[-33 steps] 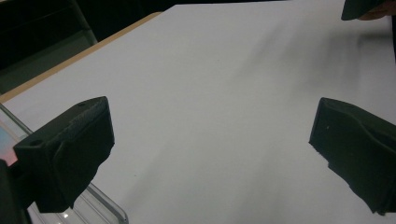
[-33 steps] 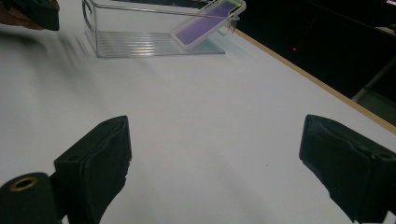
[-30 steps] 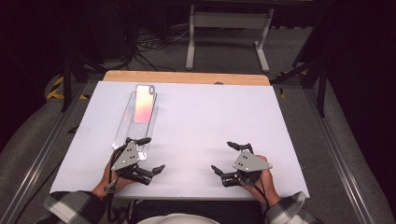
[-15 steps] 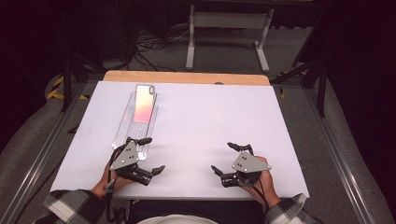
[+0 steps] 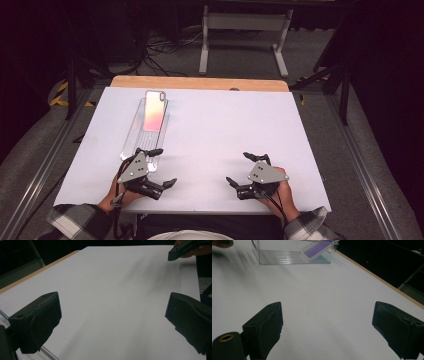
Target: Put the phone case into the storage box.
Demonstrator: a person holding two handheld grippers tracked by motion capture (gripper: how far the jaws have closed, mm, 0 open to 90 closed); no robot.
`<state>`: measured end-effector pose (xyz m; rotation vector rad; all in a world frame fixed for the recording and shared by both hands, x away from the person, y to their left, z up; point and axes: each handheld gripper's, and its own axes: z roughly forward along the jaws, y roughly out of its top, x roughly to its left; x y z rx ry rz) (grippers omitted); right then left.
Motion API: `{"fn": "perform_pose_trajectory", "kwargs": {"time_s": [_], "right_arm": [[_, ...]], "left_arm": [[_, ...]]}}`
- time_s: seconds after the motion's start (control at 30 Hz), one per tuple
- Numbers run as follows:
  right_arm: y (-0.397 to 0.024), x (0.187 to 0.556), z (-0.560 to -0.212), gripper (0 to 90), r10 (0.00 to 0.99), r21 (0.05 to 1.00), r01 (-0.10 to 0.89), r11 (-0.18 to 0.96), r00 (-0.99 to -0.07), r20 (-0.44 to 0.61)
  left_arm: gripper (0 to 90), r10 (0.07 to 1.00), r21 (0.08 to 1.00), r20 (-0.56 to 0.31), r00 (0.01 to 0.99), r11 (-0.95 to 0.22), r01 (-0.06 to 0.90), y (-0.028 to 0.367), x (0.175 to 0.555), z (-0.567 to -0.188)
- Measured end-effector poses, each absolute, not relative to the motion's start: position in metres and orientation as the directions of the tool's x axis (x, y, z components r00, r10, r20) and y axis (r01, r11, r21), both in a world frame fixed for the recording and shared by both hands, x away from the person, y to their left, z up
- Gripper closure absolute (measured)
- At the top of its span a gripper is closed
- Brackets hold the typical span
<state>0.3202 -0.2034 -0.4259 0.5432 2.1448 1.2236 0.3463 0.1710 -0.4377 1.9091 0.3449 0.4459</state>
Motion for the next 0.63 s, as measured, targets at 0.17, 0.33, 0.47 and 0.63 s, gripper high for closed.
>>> {"fn": "perform_pose_trajectory", "kwargs": {"time_s": [0.17, 0.33, 0.47, 0.63], "right_arm": [[-0.2025, 0.3226, -0.4256, 10.4, 0.608, 0.871, 0.056, 0.488, -0.737, -0.294], [-0.2013, 0.3267, -0.4275, 10.5, 0.607, 0.871, 0.059, 0.488, -0.740, -0.290], [-0.2020, 0.3280, -0.4291, 10.6, 0.612, 0.874, 0.070, 0.482, -0.741, -0.277], [-0.2084, 0.3288, -0.4298, 10.8, 0.639, 0.873, 0.095, 0.478, -0.720, -0.271]], "left_arm": [[1.4, 0.452, 0.933, 0.137, 0.882, -0.357, 0.038, 0.1733, 0.3469, -0.4379], [1.6, 0.458, 0.935, 0.135, 0.879, -0.351, 0.040, 0.1753, 0.3494, -0.4378], [1.8, 0.456, 0.939, 0.117, 0.882, -0.341, 0.052, 0.1748, 0.3516, -0.4371], [2.2, 0.457, 0.941, 0.108, 0.883, -0.334, 0.058, 0.1729, 0.3551, -0.4357]]}}
